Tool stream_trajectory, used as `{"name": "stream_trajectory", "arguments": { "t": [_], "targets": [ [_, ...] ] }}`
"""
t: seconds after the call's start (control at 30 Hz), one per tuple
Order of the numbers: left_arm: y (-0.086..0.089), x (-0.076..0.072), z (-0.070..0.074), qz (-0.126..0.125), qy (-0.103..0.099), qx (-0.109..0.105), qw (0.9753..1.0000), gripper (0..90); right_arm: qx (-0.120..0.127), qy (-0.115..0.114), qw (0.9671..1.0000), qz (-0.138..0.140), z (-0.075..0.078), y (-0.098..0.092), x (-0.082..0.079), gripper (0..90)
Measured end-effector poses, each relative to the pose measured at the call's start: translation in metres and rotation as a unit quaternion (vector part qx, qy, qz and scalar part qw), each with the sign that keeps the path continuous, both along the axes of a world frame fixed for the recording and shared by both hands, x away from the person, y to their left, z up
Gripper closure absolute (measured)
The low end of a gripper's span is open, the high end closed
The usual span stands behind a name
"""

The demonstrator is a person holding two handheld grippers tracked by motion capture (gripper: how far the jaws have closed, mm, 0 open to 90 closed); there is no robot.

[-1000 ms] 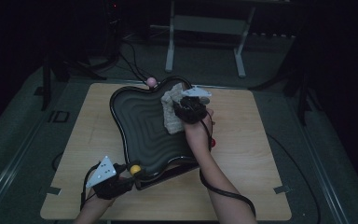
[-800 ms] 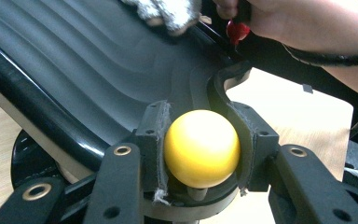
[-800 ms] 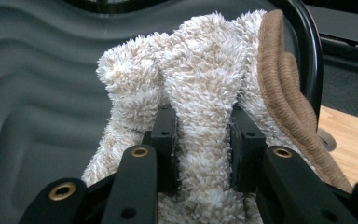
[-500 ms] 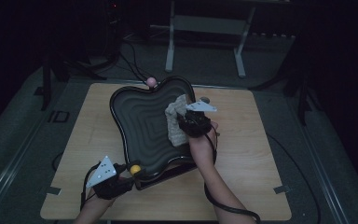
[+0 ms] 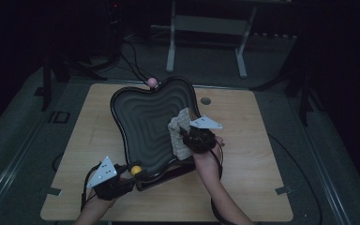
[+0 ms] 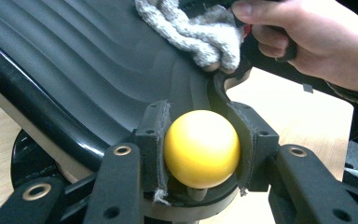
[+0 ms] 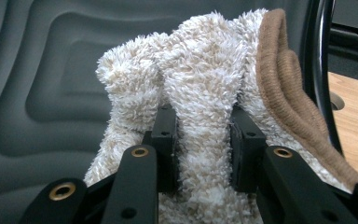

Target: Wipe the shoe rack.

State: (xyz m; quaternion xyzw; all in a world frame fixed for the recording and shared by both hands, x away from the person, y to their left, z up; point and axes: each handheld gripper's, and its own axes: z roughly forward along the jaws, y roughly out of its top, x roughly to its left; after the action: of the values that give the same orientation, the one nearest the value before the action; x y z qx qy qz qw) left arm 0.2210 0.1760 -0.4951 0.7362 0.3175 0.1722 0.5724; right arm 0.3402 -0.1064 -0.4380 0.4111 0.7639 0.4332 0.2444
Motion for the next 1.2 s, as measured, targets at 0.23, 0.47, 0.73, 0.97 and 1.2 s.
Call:
{"name": "stream_trajectory", "arguments": {
  "t": [0.23,0.47,0.73,0.97,1.2],
  "targets": [
    [0.000,0.000,0.000,0.000,0.001,0.000,1.0000,59.4,-0.002,0.003,0.9999,0.014,-0.006,-0.004,-0.012,68.2],
    [0.000,0.000,0.000,0.001,0.002,0.000,1.0000,59.3,-0.006,-0.002,0.9998,0.016,-0.012,-0.008,-0.023,68.6],
    [0.000,0.000,0.000,-0.001,0.001,0.001,1.0000,59.3,-0.010,-0.012,0.9997,0.019,-0.017,-0.010,-0.029,68.6],
    [0.000,0.000,0.000,-0.001,0.001,0.001,1.0000,59.4,-0.014,-0.012,0.9995,0.025,-0.014,-0.009,-0.028,68.8],
    [0.001,0.000,0.000,-0.003,-0.001,0.000,1.0000,59.3,0.009,-0.020,0.9990,0.039,0.011,-0.004,-0.015,68.8]
  ]
}}
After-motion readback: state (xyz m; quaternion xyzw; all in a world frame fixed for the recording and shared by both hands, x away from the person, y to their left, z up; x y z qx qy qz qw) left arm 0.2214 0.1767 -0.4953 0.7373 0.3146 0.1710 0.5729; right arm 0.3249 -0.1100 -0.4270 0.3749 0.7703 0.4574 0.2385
